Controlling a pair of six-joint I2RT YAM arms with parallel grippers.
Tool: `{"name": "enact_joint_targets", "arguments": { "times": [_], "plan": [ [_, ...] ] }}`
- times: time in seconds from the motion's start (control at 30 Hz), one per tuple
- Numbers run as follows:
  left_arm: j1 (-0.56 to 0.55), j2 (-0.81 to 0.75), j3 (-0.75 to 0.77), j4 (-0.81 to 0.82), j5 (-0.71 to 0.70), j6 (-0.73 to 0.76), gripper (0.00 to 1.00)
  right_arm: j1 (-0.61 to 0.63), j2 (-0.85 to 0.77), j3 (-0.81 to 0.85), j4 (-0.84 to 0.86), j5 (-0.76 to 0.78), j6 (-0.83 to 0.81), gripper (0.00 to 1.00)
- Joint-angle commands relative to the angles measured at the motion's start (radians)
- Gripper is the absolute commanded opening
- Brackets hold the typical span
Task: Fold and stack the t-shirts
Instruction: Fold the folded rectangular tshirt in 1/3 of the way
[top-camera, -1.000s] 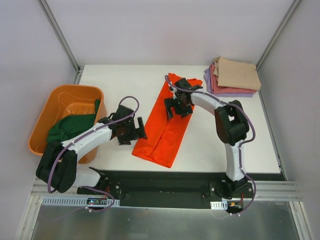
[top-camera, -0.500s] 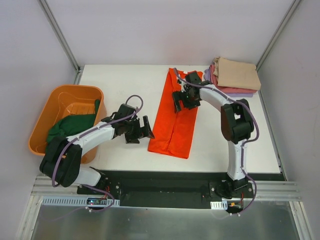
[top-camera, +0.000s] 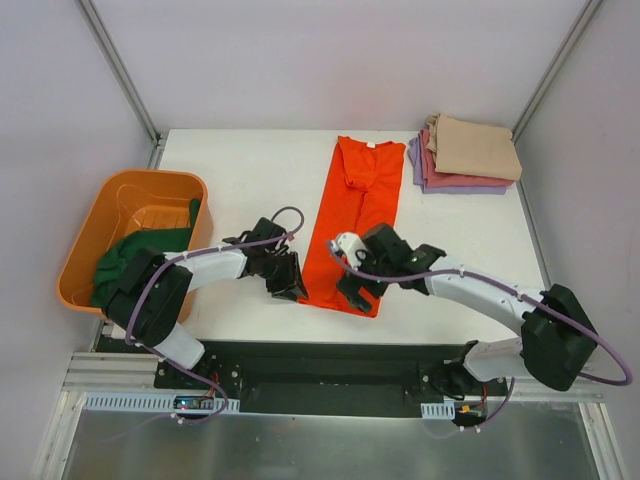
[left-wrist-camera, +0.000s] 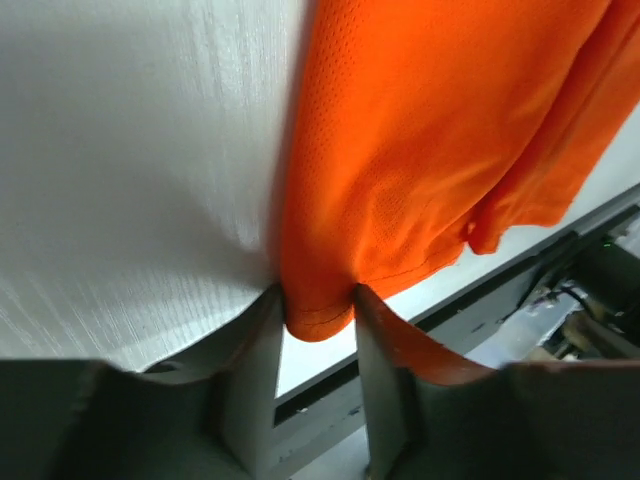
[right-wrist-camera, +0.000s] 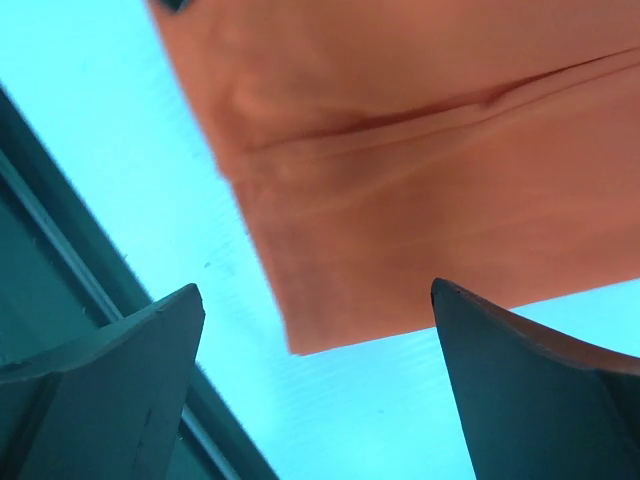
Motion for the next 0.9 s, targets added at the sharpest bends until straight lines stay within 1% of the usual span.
{"name": "enact_joint_targets", "arguments": {
  "times": [0.0, 0.07, 0.13, 0.17, 0.2, 0.23, 0.27, 0.33, 0.4, 0.43, 0.47, 0.53, 0.57, 0.73, 0.8, 0.87],
  "plan": [
    [-0.021, 0.013, -0.001, -0.009, -0.087, -0.013, 0.27, 0.122, -0.031, -0.062, -0.002, 0.035, 0.041, 0.99],
    [-0.021, 0.023, 0.017, -0.035, -0.132, -0.013, 0.21, 0.163, -0.011, -0.062, -0.019, 0.015, 0.064, 0.96],
    [-0.021, 0.033, 0.028, -0.047, -0.152, -0.016, 0.11, 0.194, 0.020, -0.047, -0.042, 0.050, 0.079, 0.95],
    [-0.021, 0.034, 0.028, -0.052, -0.166, -0.021, 0.07, 0.203, 0.041, -0.039, -0.049, 0.047, 0.076, 0.93],
    [-0.021, 0.036, 0.025, -0.060, -0.175, -0.027, 0.01, 0.209, 0.067, -0.018, -0.077, 0.062, 0.072, 0.91],
    [-0.021, 0.033, 0.028, -0.069, -0.183, -0.025, 0.00, 0.216, 0.090, 0.003, -0.106, 0.103, 0.075, 0.89],
    [-0.021, 0.028, 0.025, -0.072, -0.186, -0.021, 0.00, 0.220, 0.116, 0.016, -0.124, 0.131, 0.076, 0.89],
    [-0.021, 0.019, 0.019, -0.075, -0.189, -0.021, 0.00, 0.222, 0.165, 0.040, -0.167, 0.160, 0.072, 0.84],
    [-0.021, 0.016, 0.019, -0.075, -0.188, -0.022, 0.00, 0.222, 0.201, 0.060, -0.186, 0.199, 0.075, 0.82],
    [-0.021, 0.017, 0.022, -0.075, -0.188, -0.021, 0.00, 0.222, 0.216, 0.071, -0.195, 0.205, 0.075, 0.79],
    [-0.021, 0.017, 0.022, -0.077, -0.188, -0.022, 0.00, 0.222, 0.227, 0.079, -0.201, 0.243, 0.069, 0.76],
    [-0.021, 0.020, 0.028, -0.075, -0.186, -0.022, 0.00, 0.222, 0.248, 0.086, -0.209, 0.257, 0.052, 0.73],
    [-0.021, 0.020, 0.028, -0.077, -0.187, -0.021, 0.00, 0.222, 0.255, 0.090, -0.215, 0.253, 0.046, 0.70],
    [-0.019, 0.013, 0.031, -0.084, -0.197, -0.021, 0.00, 0.222, 0.285, 0.082, -0.236, 0.262, 0.027, 0.64],
    [-0.019, 0.010, 0.032, -0.089, -0.204, -0.025, 0.00, 0.223, 0.305, 0.083, -0.250, 0.265, 0.019, 0.56],
    [-0.018, 0.006, 0.022, -0.092, -0.198, -0.042, 0.00, 0.225, 0.328, 0.096, -0.261, 0.260, 0.015, 0.44]
  ]
}}
